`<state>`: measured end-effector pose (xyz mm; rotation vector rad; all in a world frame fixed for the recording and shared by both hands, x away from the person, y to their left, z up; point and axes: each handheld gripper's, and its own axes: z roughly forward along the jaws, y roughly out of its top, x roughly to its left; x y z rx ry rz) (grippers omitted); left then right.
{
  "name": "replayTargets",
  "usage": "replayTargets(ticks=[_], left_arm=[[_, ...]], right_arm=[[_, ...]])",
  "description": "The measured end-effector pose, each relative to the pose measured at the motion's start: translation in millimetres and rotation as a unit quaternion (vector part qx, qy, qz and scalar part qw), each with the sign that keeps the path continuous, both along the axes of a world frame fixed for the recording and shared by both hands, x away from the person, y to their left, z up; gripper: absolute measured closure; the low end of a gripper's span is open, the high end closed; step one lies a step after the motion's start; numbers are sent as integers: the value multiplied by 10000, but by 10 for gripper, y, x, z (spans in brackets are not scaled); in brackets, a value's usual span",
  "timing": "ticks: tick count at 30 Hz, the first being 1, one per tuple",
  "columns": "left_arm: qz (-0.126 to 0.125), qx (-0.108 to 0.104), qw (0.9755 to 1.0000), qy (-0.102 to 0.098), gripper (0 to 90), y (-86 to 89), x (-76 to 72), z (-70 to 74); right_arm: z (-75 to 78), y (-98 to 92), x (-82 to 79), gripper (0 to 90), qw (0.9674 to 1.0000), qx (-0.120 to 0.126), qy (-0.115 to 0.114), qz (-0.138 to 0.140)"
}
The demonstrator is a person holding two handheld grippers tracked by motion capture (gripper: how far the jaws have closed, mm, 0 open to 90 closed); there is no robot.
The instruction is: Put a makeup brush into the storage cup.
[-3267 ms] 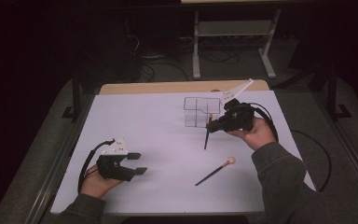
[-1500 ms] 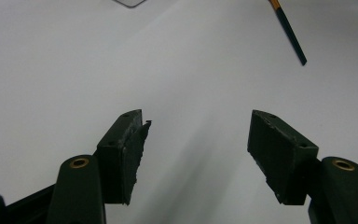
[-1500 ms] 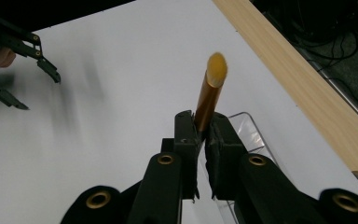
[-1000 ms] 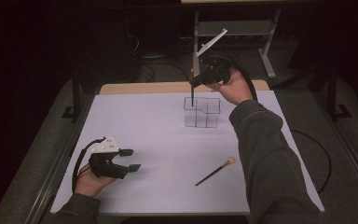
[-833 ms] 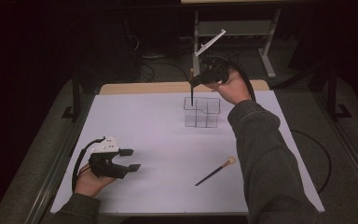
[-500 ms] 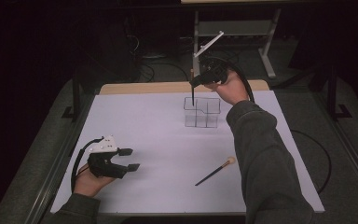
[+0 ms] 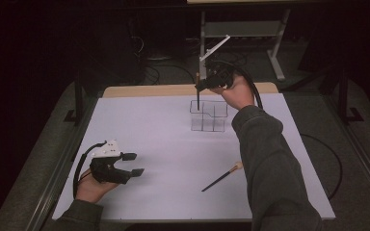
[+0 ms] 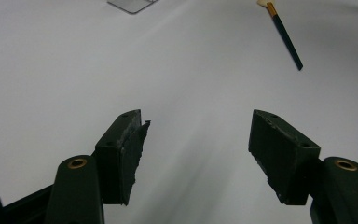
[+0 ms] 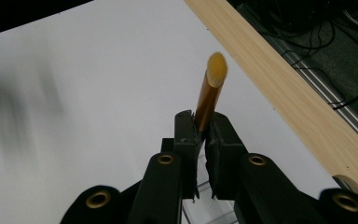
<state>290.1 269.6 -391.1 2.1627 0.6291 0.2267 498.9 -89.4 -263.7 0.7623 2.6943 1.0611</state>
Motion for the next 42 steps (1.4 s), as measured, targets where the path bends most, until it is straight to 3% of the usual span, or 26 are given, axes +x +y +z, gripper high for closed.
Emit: replayTargets(ticks=[14,22,42], left_arm=[[-46,-6,10000,8,344,4,10,-1],[-12,-116,9999,51,344,15,2,8],[-22,-78,9999,68,344,7,5,-1]], right_arm=[[-126,-34,15,825,10000,-5,79,-19],[-194,-45,31,825,10000,13,86,33],[-345,-63,38,825,9999,33,161,11]])
